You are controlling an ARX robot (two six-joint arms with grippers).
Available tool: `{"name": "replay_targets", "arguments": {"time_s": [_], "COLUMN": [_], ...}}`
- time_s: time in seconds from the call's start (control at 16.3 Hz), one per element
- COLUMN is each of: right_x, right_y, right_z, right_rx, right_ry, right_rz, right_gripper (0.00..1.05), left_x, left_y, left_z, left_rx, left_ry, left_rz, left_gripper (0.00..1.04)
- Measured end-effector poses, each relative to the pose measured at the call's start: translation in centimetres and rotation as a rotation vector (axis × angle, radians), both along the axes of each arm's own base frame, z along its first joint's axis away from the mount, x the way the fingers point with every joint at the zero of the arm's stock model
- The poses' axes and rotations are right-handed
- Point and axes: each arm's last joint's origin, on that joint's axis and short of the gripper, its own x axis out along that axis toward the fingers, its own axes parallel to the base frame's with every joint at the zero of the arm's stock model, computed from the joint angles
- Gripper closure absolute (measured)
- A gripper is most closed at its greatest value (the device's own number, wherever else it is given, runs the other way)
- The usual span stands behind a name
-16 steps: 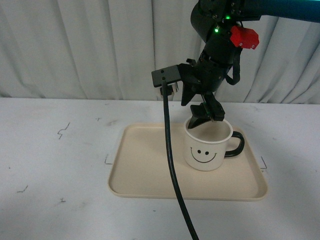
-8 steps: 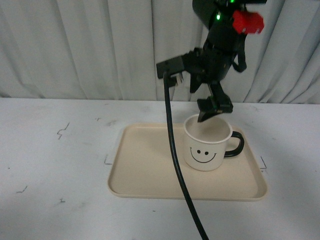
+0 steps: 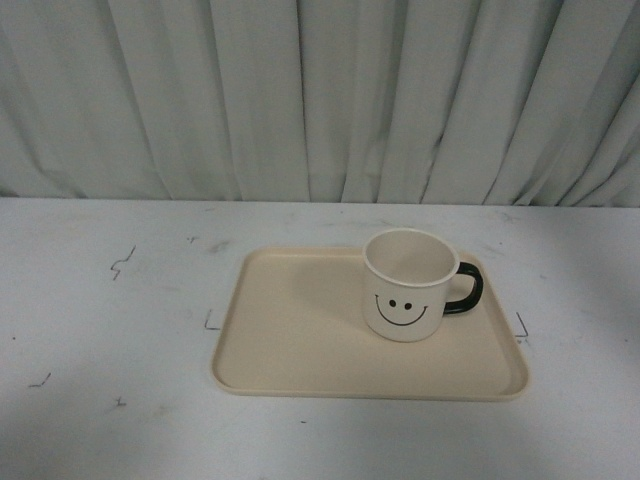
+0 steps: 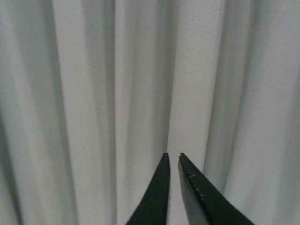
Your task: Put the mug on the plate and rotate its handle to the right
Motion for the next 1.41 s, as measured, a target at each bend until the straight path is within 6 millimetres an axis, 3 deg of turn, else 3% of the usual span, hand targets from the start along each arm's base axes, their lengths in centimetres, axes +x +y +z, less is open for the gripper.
{"name": "replay_targets", "arguments": {"time_s": [0.06, 0.18, 0.25, 0.31, 0.37, 0.49, 0.67, 0.8, 1.41], "right_x": [-2.8, -6.5, -8.3, -9.7, -11.0, -13.5, -16.1, -19.0, -22.4], "right_y": [-0.5, -1.3, -2.2, -2.8, -3.1, -3.6, -5.1, -5.2, -5.2], "right_z": [-2.4, -11.3, -12.3, -10.5, -10.0, -12.6, -12.2, -14.2, -13.2], "right_rx": [0.018, -0.009, -0.002, 0.011, 0.015, 0.008, 0.012, 0.013, 0.012], "right_ry": [0.015, 0.318, 0.334, 0.226, 0.189, 0.292, 0.242, 0.281, 0.238], "right_rz": [0.026, 0.056, 0.042, 0.036, 0.042, 0.044, 0.035, 0.036, 0.036], "right_gripper": [1.03, 1.03, 1.03, 1.03, 1.03, 1.03, 1.03, 1.03, 1.03], "left_x": [0.0, 0.0, 0.0, 0.0, 0.0, 0.0, 0.0, 0.0, 0.0], "left_y": [0.0, 0.0, 0.0, 0.0, 0.0, 0.0, 0.0, 0.0, 0.0], "left_z": [0.0, 0.0, 0.0, 0.0, 0.0, 0.0, 0.0, 0.0, 0.0], "left_rx": [0.000, 0.000, 0.000, 0.000, 0.000, 0.000, 0.000, 0.000, 0.000], "left_ry": [0.001, -0.001, 0.003, 0.000, -0.001, 0.000, 0.000, 0.000, 0.000], "left_rz": [0.000, 0.000, 0.001, 0.001, 0.001, 0.001, 0.002, 0.001, 0.001], "left_gripper": [0.07, 0.07, 0.07, 0.07, 0.07, 0.07, 0.07, 0.07, 0.07]}}
